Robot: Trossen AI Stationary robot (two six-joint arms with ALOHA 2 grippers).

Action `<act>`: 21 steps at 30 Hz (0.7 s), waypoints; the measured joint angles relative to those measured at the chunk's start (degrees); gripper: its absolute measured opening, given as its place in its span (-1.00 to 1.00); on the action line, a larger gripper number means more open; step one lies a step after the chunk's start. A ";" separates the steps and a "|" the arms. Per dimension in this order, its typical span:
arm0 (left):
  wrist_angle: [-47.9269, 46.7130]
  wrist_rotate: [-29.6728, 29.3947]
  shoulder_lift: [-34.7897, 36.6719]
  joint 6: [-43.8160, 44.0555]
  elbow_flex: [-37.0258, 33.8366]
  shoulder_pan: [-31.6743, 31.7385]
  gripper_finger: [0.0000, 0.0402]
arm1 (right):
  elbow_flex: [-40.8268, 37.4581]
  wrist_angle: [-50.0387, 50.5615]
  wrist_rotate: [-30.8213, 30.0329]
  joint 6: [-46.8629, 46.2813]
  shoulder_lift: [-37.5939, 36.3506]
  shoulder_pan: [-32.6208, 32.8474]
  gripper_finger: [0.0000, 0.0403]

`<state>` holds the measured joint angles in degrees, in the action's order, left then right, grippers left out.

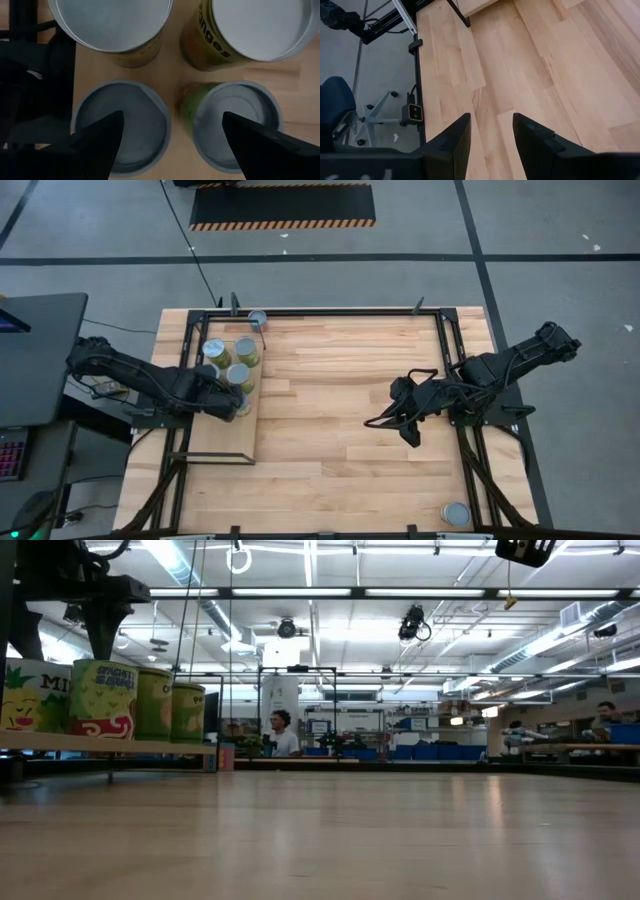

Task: Pick and place cans onto a shelf
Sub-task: Adjust the canned goods on the shelf

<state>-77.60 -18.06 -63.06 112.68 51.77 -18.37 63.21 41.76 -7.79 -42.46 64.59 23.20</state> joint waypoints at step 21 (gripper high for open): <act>0.80 -1.36 1.15 0.48 -0.61 -0.31 0.72 | 0.01 0.09 0.42 1.00 0.01 0.00 -0.24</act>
<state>-76.80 -19.42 -61.91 113.16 51.16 -18.68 63.22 41.85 -7.37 -41.46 64.60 23.20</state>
